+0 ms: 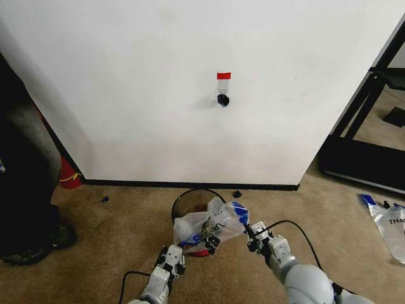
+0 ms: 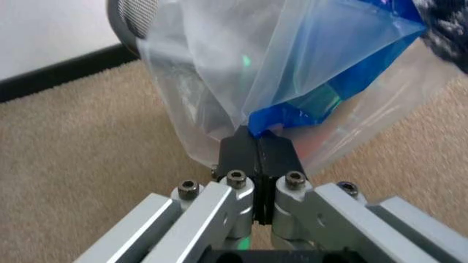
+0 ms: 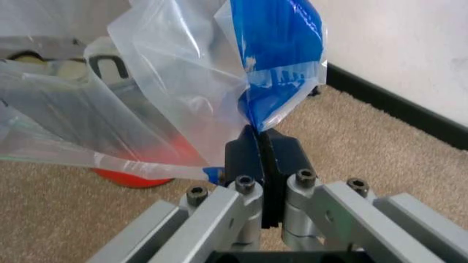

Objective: Pick up the garbage bag from the wall and place it over the trash bin.

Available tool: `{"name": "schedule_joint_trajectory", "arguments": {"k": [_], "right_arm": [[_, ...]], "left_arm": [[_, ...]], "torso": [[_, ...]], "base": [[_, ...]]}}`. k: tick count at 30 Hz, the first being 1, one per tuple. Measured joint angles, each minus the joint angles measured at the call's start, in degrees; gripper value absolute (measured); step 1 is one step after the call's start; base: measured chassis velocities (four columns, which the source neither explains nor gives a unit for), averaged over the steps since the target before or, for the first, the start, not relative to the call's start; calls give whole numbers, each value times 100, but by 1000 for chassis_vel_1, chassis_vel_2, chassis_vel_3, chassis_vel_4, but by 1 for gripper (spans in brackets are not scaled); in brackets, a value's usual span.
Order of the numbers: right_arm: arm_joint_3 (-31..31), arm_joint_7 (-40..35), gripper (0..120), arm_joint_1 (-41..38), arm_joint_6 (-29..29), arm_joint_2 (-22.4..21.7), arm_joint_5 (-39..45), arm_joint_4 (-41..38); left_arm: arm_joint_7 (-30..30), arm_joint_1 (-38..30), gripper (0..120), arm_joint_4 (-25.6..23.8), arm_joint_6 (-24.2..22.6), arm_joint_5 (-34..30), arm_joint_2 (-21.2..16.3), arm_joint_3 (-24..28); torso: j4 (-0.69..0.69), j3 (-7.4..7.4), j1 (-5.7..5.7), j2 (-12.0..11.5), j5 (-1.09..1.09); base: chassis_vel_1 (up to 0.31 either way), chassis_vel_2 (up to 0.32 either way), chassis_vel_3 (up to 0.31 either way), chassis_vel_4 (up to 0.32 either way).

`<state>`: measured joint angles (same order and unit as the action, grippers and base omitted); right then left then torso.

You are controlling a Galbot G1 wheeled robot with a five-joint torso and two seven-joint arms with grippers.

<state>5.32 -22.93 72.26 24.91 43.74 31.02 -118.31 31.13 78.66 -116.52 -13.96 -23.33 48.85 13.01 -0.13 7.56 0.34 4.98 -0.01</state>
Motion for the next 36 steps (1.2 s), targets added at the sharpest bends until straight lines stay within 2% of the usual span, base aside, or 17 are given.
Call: {"name": "schedule_joint_trajectory", "arguments": {"k": [24,36], "right_arm": [[237,-33,0,-449,-137,637,-175,770],[294,-76,0,-595,-131,681,-186,985]], "left_arm": [[17,-230,0,656,202,99,434,18],[21,-287,0,805,217,116,609,56]], "torso": [[0,0,0,0,1],[0,0,0,0,0]], "base": [[0,0,0,0],[0,0,0,0]]}}
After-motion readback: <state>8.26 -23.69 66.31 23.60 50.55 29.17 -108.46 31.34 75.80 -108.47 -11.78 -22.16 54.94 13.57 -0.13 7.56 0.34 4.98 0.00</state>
